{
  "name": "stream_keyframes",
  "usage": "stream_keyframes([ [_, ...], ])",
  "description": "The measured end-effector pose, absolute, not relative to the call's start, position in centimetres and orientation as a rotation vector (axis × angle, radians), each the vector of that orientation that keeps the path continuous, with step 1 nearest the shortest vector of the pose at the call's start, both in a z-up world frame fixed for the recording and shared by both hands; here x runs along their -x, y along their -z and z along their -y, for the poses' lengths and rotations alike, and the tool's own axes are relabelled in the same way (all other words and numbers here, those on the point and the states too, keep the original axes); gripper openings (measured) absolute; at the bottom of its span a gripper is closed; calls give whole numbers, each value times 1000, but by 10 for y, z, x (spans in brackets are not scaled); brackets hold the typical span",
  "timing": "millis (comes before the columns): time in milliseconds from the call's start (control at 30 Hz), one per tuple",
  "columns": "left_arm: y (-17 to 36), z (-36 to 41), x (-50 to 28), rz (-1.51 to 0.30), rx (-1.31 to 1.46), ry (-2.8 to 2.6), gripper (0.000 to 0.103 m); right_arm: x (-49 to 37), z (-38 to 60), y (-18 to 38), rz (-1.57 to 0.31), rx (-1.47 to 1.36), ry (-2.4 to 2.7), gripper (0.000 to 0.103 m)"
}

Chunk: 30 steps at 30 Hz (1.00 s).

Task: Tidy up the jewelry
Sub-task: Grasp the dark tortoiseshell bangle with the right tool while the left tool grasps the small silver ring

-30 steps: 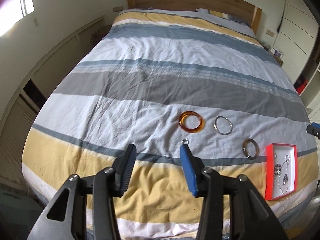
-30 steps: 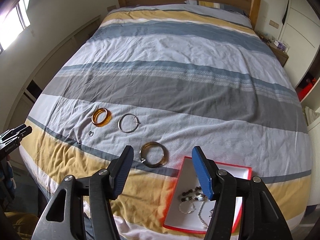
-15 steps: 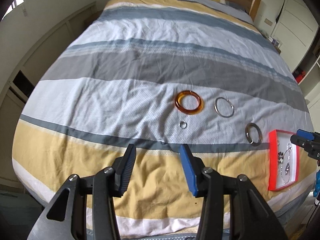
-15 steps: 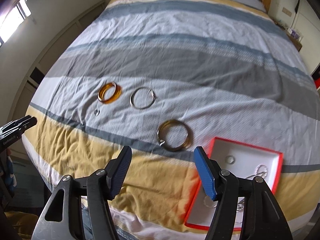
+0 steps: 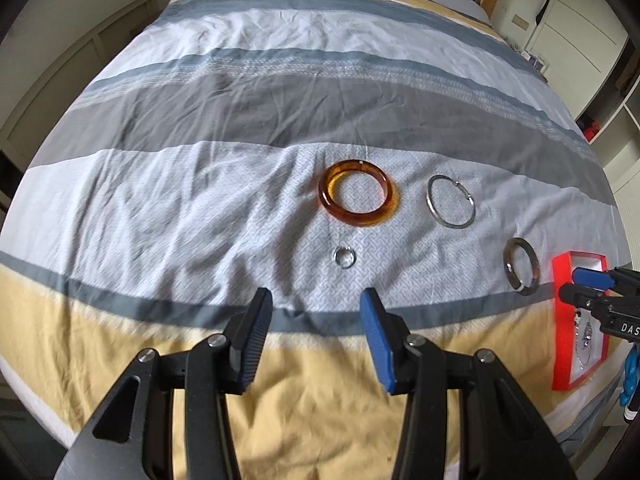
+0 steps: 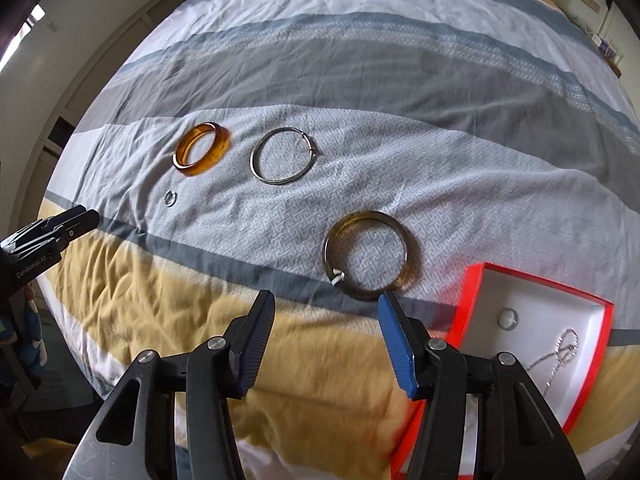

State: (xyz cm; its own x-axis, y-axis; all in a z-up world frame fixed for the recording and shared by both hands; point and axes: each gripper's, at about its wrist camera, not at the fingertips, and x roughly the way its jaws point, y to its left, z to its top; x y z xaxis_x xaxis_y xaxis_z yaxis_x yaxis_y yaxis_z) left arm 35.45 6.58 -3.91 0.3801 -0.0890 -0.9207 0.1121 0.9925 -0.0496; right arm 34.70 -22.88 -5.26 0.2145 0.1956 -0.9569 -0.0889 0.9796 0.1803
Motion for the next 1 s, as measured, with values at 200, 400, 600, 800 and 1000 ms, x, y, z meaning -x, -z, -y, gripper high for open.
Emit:
stream_keyframes([
  [200,55,-62,-380,-1177,-19,141,43,-367,220,68,-1345,-98,-209,54],
  [400,62,-64,-405,-1171,-22,132,43,-387,213,78,-1341,-107,-213,54],
  [600,74,-61,-405,-1198,-12,159,43,-389,212,88,-1359,-114,-208,54],
  [800,95,-52,-398,-1246,4,197,43,-384,210,106,-1399,-118,-200,49],
  [1000,111,-49,-401,-1276,11,222,43,-380,207,128,-1437,-113,-190,44],
])
